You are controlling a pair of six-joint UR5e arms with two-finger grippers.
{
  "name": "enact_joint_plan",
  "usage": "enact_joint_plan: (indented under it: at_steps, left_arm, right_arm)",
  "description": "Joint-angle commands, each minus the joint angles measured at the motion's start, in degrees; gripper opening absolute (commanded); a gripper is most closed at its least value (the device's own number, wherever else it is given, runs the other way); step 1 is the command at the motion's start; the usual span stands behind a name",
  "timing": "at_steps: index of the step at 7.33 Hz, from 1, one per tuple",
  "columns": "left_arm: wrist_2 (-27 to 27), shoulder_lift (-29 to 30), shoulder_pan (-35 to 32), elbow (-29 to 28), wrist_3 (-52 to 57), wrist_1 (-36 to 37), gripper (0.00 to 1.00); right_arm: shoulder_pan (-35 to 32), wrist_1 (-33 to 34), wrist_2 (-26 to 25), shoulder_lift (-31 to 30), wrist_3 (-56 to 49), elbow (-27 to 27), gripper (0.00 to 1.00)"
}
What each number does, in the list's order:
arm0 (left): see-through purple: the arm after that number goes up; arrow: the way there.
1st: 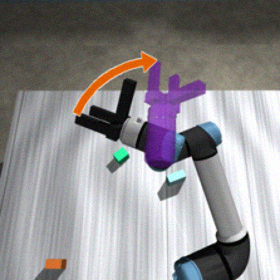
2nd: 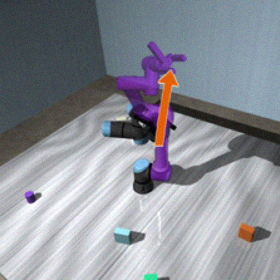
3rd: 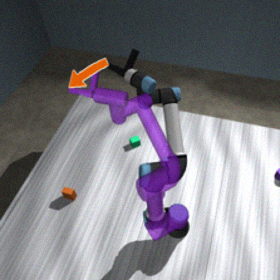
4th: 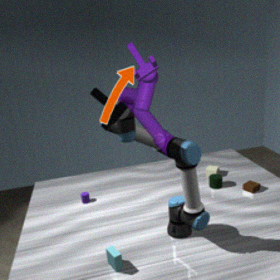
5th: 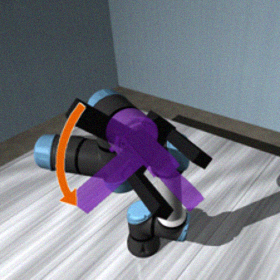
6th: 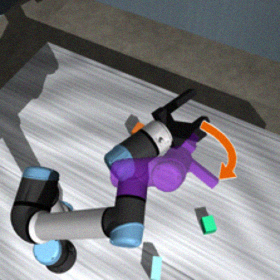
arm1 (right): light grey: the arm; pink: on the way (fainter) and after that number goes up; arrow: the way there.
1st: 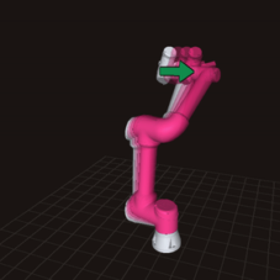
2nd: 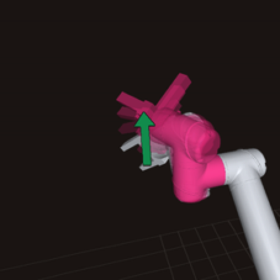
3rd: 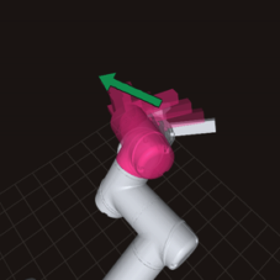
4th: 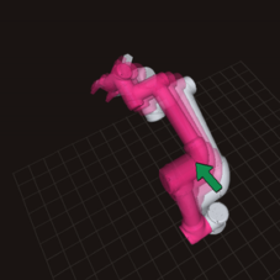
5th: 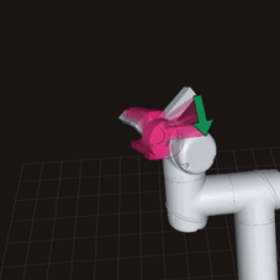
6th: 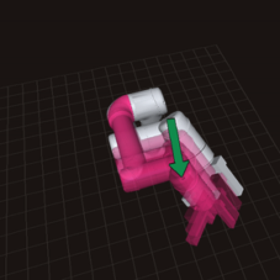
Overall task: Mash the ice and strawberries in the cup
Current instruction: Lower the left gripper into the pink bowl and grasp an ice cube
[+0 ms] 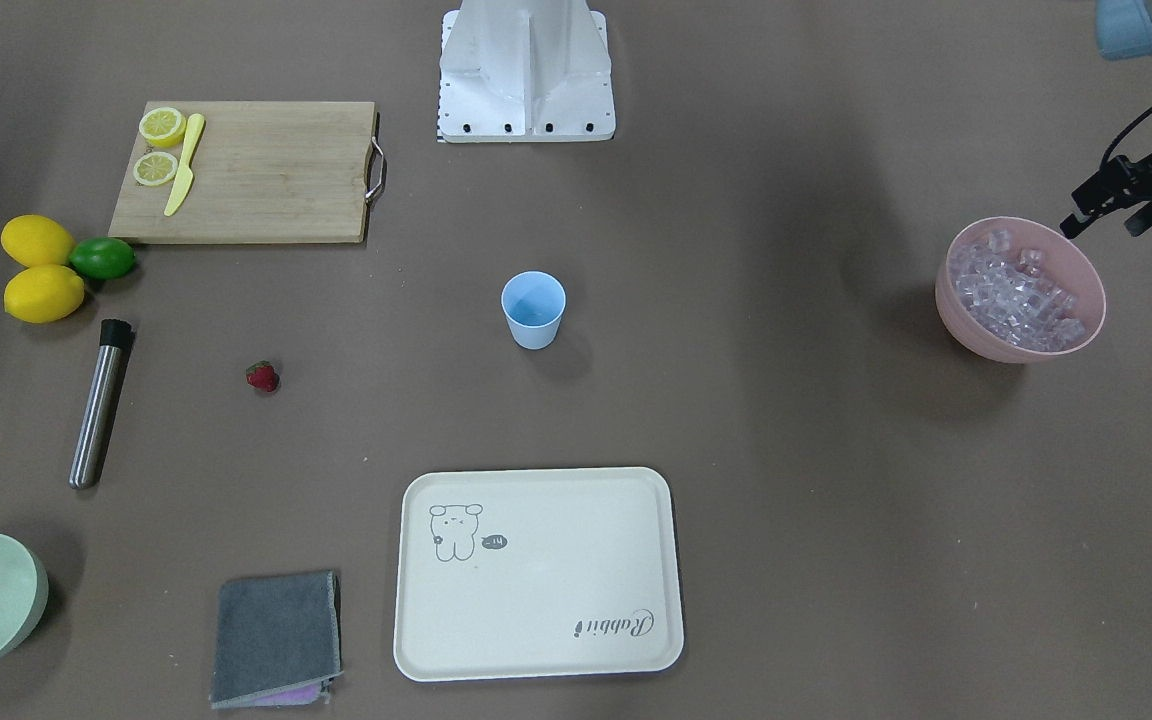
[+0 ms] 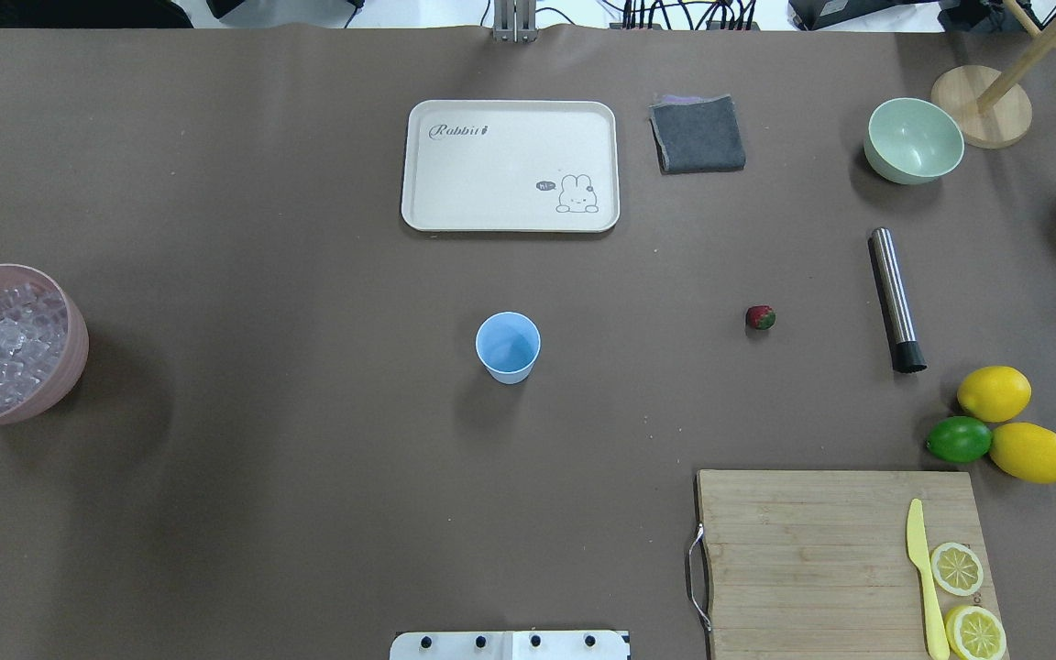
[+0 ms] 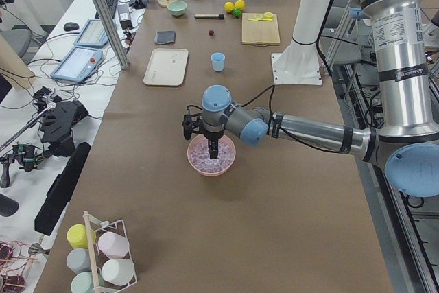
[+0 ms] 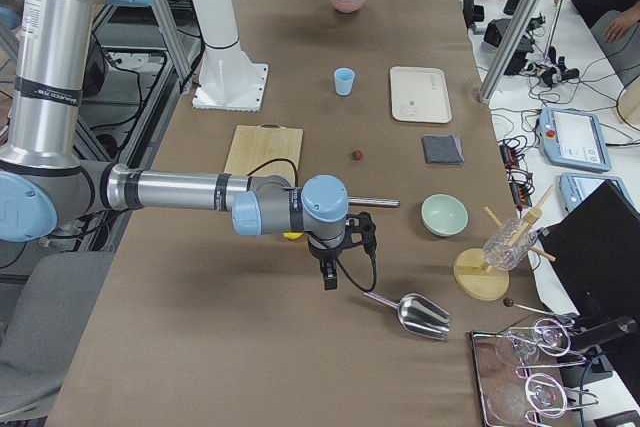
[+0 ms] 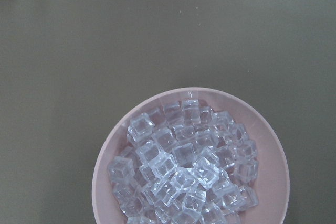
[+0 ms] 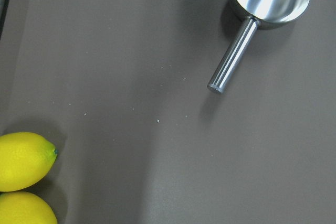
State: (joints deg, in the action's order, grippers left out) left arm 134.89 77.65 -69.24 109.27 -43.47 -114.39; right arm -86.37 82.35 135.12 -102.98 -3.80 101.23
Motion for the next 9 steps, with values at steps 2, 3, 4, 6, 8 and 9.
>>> enact_joint_plan:
  at_steps: [2, 3, 4, 6, 8, 9]
  left_arm:
    - [-2.9, -2.1, 7.3, -3.9, -10.4, -11.0, 0.97]
    - [-6.4, -2.5, 10.0, -4.2, -10.5, -11.5, 0.94]
    - [-7.1, -2.4, 11.4, -4.2, -10.1, -11.6, 0.94]
    - [-7.3, -2.5, 12.6, -4.5, -10.2, -12.5, 0.9]
    - [-7.4, -2.4, 12.8, -5.1, -10.1, -12.5, 0.85]
    - [-7.4, -2.4, 12.9, -5.0, -10.1, -12.5, 0.82]
  right_arm:
    - [0.1, -0.3, -0.6, 0.1, -0.2, -1.4, 1.0]
    - [0.0, -0.3, -1.7, 0.1, -0.2, -1.2, 1.0]
    - [0.0, -0.3, -1.9, 0.0, -0.2, -0.9, 1.0]
    - [0.0, -0.3, -2.0, 0.0, -0.2, -0.9, 1.0]
    - [0.0, -0.3, -2.1, 0.0, -0.2, -1.1, 1.0]
    - [0.0, -0.3, -2.1, 0.0, -0.1, -1.0, 1.0]
